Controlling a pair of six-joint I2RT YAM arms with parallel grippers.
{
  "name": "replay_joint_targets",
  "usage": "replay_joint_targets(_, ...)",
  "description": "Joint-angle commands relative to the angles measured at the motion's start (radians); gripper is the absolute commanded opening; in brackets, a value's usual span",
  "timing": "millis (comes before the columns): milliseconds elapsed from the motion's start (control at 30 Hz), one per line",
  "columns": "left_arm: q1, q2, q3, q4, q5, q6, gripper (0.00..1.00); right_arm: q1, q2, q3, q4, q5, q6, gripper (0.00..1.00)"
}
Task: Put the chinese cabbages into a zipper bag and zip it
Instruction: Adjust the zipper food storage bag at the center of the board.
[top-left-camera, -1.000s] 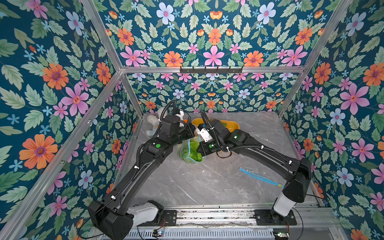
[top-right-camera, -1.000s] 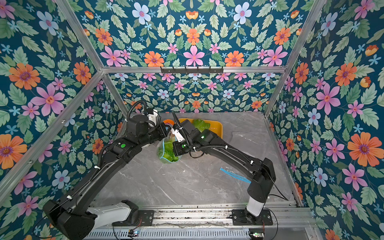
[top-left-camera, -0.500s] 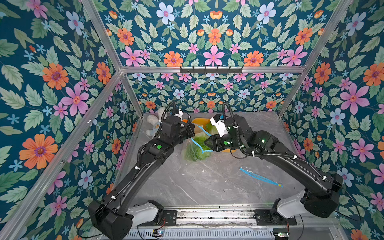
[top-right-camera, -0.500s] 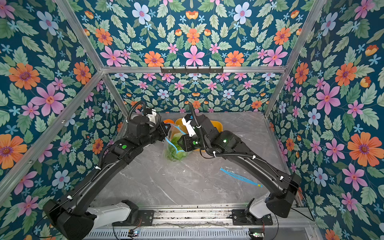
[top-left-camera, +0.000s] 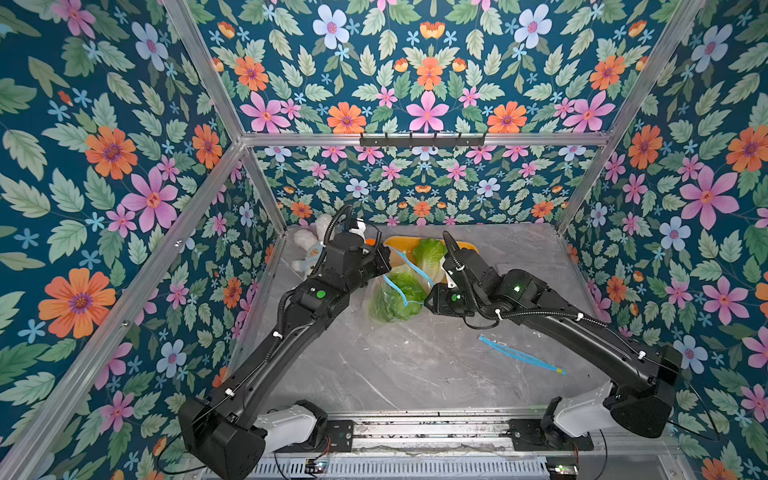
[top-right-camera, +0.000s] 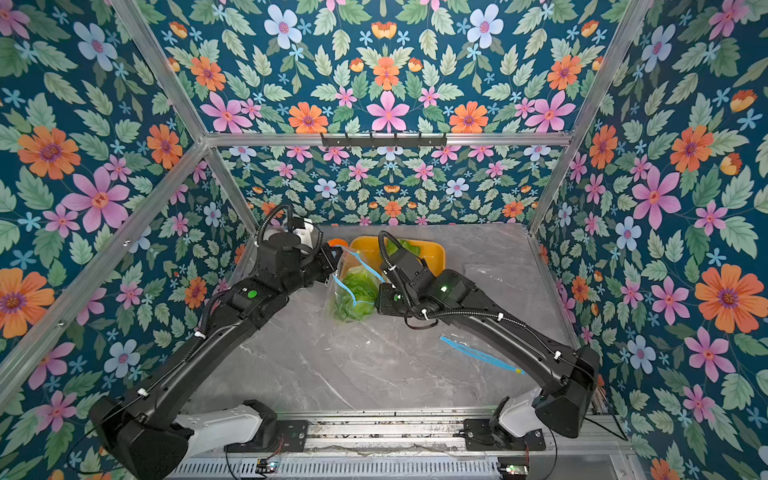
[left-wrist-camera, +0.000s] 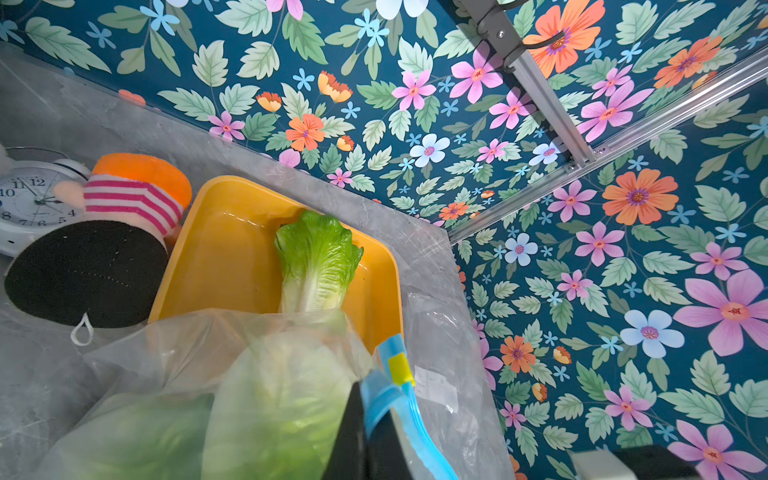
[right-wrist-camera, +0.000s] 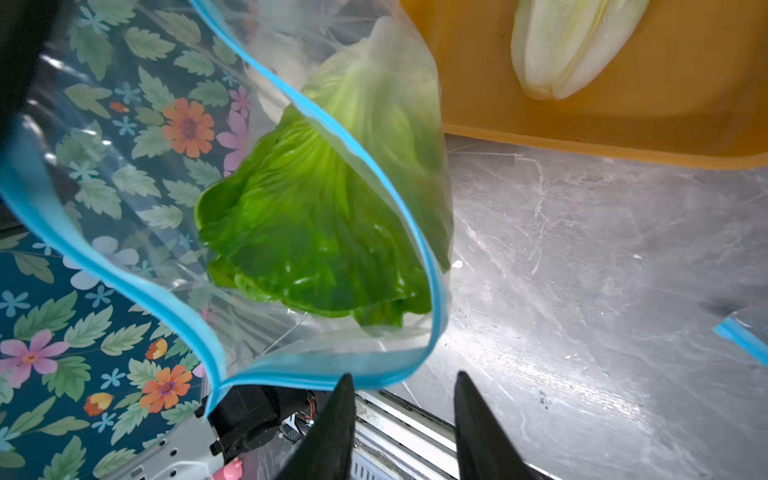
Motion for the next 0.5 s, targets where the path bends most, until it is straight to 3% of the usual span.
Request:
replay_joint_targets(0,0.001,-0.013,-0.003,0.056,-0.012,-0.008,0.00,0.001,0.016,0.009,0.079,-0.052,0.087,0.38)
replay_joint_targets(300,0.001,-0.019,-0.019,0.081,-0.007,-0.015,0.00,-0.009,-0.010,-0.042,0.168,-0.046,0.136,0.39)
replay_joint_targets(433,0.002,-0.016,-0.017,0.084,-0.004,-0.021,0.00,-0.009,-0.007,-0.082,0.196,-0.053,0.150,0.27)
replay_joint_targets(467,0.002,-0.018,-0.016,0.084,-0.008,-0.022,0.00,-0.009,-0.002,-0.091,0.200,-0.062,0.152,0.20)
